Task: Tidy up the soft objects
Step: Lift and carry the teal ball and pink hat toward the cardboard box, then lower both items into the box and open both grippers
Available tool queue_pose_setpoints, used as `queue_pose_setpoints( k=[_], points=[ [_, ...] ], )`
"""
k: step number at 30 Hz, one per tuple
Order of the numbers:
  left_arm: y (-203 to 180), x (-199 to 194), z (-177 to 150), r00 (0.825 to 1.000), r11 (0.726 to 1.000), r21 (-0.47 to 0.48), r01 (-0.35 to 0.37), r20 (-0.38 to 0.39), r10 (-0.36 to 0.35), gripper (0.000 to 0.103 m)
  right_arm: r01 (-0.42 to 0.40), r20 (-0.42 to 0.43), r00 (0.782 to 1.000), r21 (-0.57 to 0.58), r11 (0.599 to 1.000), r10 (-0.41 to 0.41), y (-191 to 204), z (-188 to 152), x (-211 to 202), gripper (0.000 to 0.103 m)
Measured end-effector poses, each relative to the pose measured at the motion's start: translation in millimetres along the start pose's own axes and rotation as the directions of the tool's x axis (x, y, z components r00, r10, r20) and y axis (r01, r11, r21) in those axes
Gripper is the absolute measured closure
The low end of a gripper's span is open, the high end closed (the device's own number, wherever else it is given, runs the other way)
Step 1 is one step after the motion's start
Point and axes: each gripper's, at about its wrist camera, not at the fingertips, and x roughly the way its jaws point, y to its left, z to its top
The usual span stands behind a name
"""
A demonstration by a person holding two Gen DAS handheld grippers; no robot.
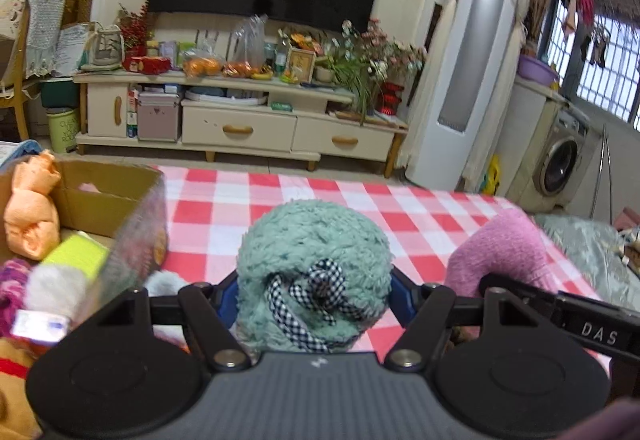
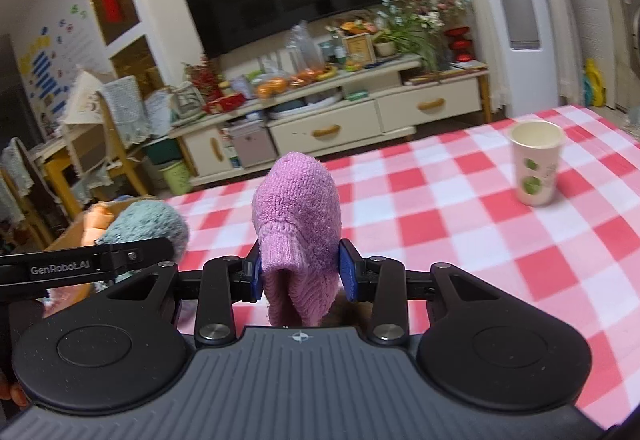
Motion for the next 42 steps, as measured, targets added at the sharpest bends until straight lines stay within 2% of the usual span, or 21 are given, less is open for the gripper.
queue_pose_setpoints(
  k=[6,11,17,22,32,36,42],
  points=[
    [29,-23,13,0.997,0.997,-0.078,-0.026,0.07,0.031,0.033,-0.089,0.013,0.996,-0.046,0.995,0.09,45,16,9,0.058],
    [60,-41,21,0.987,0.987,-0.137,-0.082,0.123,0.099,0.033,-0.176,0.006,0.984,-0.082,0.981,0.177,87,28,27,0.058],
    [100,-55,27,0.961,0.96,-0.199,-0.196,0.157,0.229,0.032,-0.277,-0.024,0.961,-0.124,0.953,0.276,141,40,58,0.058],
    [131,-54,30,0.941,0.924,-0.275,-0.265,0.133,0.31,0.032,-0.329,-0.063,0.944,-0.166,0.93,0.323,178,45,95,0.058],
    [170,-50,24,0.921,0.873,-0.34,-0.349,0.046,0.386,0.032,-0.349,-0.167,0.933,-0.216,0.912,0.318,218,30,141,0.058],
    [177,-51,21,0.923,0.868,-0.348,-0.355,0.016,0.385,0.032,-0.351,-0.194,0.93,-0.207,0.913,0.313,222,25,148,0.057],
    [178,-47,18,0.921,0.867,-0.331,-0.373,-0.019,0.389,0.032,-0.327,-0.216,0.935,-0.225,0.918,0.28,222,16,150,0.055]
  ],
)
